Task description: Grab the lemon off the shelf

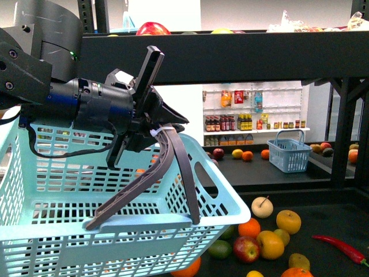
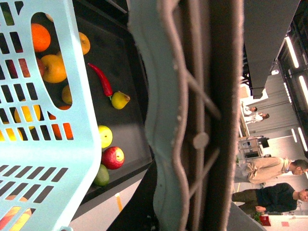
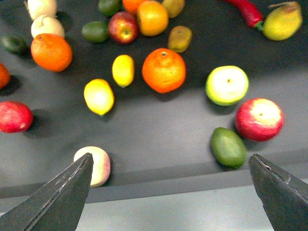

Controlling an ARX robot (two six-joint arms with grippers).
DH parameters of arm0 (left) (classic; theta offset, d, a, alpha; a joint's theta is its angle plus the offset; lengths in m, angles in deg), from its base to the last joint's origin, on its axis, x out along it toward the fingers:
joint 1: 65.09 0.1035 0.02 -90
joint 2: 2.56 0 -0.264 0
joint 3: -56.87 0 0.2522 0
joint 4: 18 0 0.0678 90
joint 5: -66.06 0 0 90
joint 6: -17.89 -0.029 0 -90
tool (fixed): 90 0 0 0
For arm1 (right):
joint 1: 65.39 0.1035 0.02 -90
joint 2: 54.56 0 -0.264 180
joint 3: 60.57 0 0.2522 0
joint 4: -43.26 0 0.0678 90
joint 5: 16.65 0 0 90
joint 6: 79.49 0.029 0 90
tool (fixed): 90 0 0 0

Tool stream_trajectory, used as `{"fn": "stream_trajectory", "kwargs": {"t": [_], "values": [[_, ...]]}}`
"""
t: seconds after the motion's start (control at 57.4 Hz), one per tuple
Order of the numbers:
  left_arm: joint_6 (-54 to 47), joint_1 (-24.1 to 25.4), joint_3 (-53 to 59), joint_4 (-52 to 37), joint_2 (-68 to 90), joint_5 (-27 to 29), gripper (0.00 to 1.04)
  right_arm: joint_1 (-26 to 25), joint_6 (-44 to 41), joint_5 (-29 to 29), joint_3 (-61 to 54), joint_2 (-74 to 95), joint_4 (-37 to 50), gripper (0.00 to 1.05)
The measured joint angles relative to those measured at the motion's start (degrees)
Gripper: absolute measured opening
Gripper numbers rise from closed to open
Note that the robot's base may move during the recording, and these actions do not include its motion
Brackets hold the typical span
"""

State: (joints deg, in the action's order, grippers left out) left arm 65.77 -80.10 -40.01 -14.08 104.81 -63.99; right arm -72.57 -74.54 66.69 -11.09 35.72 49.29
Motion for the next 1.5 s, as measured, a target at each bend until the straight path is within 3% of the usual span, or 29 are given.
{"fn": "stream_trajectory", "kwargs": {"t": [0.313, 0.557, 1.044, 1.497], "values": [[0.0, 0.0, 0.0, 0.0, 0.0, 0.0, 0.11, 5.2, -3.5, -7.0, 30.2, 31.1, -3.4, 0.97], [0.0, 0.0, 0.0, 0.0, 0.0, 0.0, 0.11, 10.2, -6.8, -8.2, 41.9, 46.4, -5.0, 0.97], [0.0, 0.0, 0.0, 0.0, 0.0, 0.0, 0.1, 13.6, -10.8, -4.2, 65.3, 67.1, -12.6, 0.97], [0.0, 0.0, 0.0, 0.0, 0.0, 0.0, 0.1, 16.1, -12.8, -2.8, 77.8, 75.0, -16.6, 0.97]]}}
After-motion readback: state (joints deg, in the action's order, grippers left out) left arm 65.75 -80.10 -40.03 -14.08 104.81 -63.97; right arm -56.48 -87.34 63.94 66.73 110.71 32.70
